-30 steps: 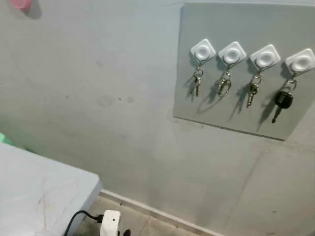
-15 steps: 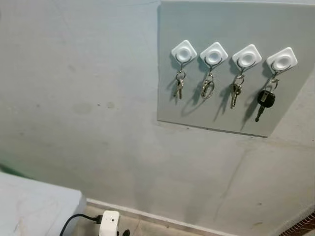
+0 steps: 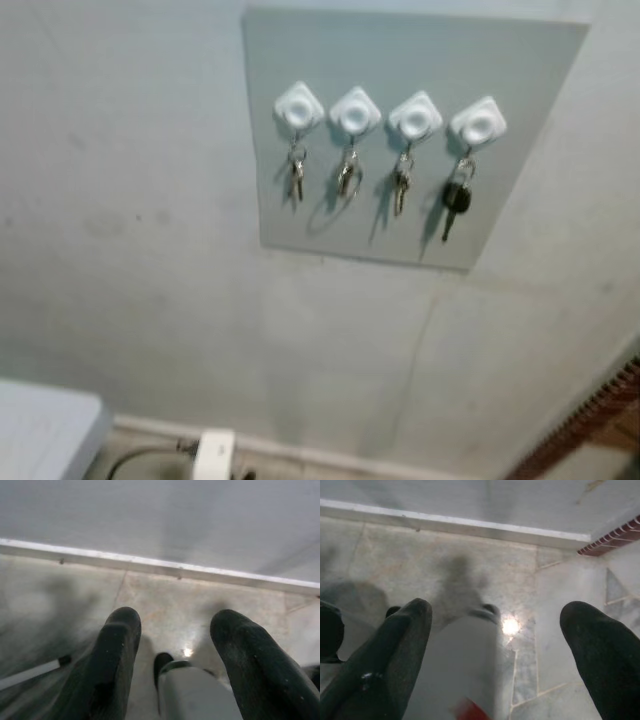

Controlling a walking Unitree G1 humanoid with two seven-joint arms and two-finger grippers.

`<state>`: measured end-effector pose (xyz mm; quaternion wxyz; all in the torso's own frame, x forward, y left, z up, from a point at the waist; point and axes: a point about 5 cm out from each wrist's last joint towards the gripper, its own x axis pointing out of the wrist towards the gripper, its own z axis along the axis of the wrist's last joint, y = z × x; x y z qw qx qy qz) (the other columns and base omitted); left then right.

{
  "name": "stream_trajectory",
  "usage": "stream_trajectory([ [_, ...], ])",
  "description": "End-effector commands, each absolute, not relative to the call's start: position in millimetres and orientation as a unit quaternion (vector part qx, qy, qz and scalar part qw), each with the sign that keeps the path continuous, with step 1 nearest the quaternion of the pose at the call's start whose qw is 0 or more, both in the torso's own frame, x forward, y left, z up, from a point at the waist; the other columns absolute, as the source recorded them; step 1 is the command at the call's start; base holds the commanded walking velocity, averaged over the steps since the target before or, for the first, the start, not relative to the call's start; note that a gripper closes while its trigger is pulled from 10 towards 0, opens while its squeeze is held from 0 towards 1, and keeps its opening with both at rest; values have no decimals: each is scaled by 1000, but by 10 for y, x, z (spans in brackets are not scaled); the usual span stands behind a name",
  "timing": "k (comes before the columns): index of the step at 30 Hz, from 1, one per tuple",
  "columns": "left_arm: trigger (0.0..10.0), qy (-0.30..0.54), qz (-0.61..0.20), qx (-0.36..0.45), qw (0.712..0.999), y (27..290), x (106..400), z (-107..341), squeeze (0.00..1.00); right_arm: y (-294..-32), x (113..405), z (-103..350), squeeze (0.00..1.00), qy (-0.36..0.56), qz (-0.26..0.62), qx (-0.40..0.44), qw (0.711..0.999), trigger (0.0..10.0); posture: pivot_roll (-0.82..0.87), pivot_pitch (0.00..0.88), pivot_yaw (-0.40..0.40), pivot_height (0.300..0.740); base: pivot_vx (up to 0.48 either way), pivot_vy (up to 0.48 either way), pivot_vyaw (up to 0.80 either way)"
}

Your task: Hang keys on a hook

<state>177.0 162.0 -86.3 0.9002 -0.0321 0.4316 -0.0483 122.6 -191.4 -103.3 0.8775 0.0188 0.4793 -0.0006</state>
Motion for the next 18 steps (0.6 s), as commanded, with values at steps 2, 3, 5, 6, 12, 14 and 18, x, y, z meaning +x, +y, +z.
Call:
stream_trajectory([
  [2, 10000, 429, -57, -34, 901, 1553, 1804, -851, 0, -1916, 1121, -1068, 0, 496, -3, 23, 868, 10000, 141, 0, 39, 740, 0, 0, 0],
  [3, 10000, 428, -56, -36, 901, 1553, 1804, -851, 0, -1917, 1117, -1069, 0, 497, -4, 24, 868, 10000, 141, 0, 39, 740, 0, 0, 0],
  [5, 10000, 427, -55, -38, 902, 1557, 1806, -849, 0, -1921, 1104, -1072, 0, 496, -9, 28, 868, 10000, 141, 0, 37, 740, 0, 0, 0],
  [6, 10000, 427, -54, -39, 902, 1560, 1806, -849, 0, -1923, 1102, -1072, 0, 496, -12, 30, 868, 10000, 141, 0, 37, 740, 0, 0, 0],
  [12, 10000, 428, -56, -37, 902, 1562, 1809, -848, 0, -1930, 1106, -1070, 0, 495, -16, 33, 868, 10000, 141, 0, 37, 740, 0, 0, 0],
  [14, 10000, 427, -56, -38, 902, 1560, 1813, -846, 0, -1933, 1108, -1070, 0, 495, -17, 33, 868, 10000, 140, 0, 38, 740, 0, 0, 0],
  [18, 10000, 427, -58, -37, 901, 1556, 1812, -847, 0, -1936, 1111, -1069, 0, 495, -24, 37, 868, 10000, 136, 0, 41, 740, 0, 0, 0],
])
